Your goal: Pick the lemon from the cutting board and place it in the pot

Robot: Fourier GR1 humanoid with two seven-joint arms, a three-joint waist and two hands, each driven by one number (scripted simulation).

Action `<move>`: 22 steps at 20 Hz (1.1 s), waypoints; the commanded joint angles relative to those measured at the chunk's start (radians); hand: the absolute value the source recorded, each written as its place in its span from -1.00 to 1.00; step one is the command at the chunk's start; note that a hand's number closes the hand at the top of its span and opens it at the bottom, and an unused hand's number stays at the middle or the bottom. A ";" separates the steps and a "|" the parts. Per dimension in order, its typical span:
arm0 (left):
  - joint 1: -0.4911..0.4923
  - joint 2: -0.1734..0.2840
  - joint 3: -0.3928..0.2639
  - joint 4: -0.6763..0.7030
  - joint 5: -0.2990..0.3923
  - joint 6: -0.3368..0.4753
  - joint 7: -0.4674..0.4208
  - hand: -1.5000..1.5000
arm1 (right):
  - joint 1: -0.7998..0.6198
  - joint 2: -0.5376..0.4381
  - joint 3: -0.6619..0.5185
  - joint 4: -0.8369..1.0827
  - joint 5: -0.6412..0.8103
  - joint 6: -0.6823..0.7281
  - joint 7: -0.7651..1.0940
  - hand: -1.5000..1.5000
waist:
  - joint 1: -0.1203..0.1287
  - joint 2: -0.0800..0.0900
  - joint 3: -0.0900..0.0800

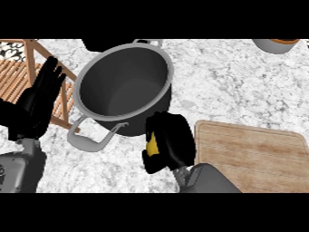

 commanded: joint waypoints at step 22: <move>-0.050 0.010 0.018 0.031 -0.001 0.003 -0.004 0.00 | -0.434 0.003 0.079 0.036 0.302 -0.382 0.795 1.00 | -0.005 0.018 -0.001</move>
